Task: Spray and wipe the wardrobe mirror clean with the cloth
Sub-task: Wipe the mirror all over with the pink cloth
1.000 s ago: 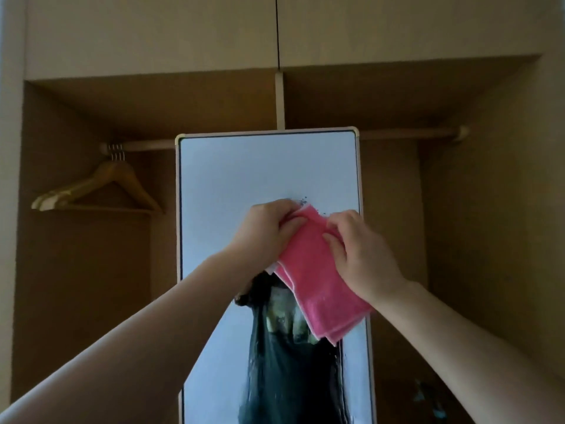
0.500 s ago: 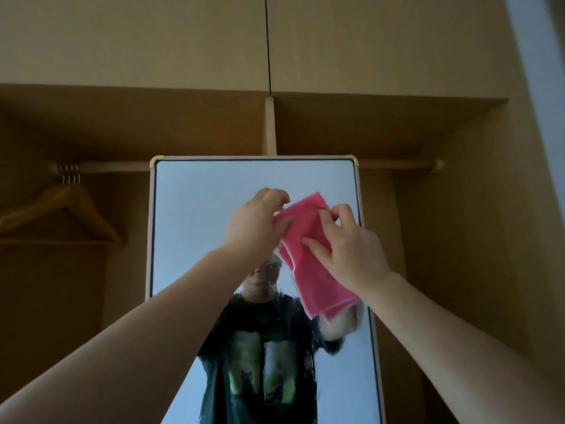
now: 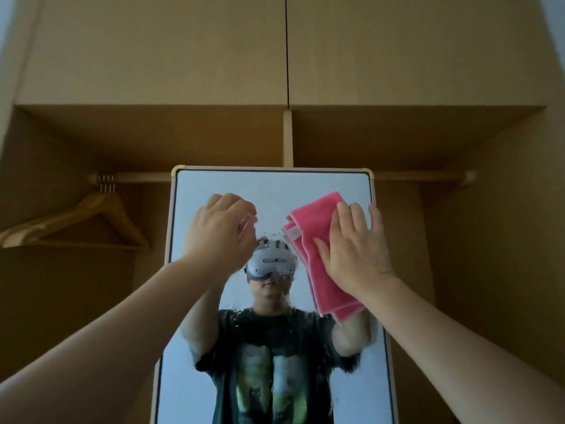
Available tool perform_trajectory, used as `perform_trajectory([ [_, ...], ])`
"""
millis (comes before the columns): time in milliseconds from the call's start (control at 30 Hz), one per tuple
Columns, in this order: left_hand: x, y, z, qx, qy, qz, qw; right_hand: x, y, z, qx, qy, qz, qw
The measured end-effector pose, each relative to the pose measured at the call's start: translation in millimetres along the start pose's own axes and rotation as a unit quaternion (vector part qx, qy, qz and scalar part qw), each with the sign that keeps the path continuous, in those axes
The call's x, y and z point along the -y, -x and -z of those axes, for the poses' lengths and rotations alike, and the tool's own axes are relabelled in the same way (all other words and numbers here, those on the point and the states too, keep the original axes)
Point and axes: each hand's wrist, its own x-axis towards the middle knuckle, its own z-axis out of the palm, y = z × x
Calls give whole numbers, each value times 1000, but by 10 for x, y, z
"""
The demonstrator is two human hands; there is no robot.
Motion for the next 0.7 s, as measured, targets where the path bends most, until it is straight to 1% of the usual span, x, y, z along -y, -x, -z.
perform_trajectory([
  [67,112,72,37,8,-20,0,1000,54,8,-13,10,12,4,1000],
  [167,264,199,89,10,-35,11,999,149,4,-75,1,-1,34,999],
  [233,375,281,127,7,-41,23,999,192,3,-133,-4,-32,40,999],
  [333,556,381,159,5,-45,43,998,239,35,-234,8,-87,49,995],
  [500,732,550,98,-7,22,170,985,267,48,-338,6,-95,72,993],
  [567,776,603,58,14,48,202,978,263,43,-357,6,-106,65,992],
  [700,824,595,-23,64,54,234,969,253,45,-390,6,-119,66,991],
])
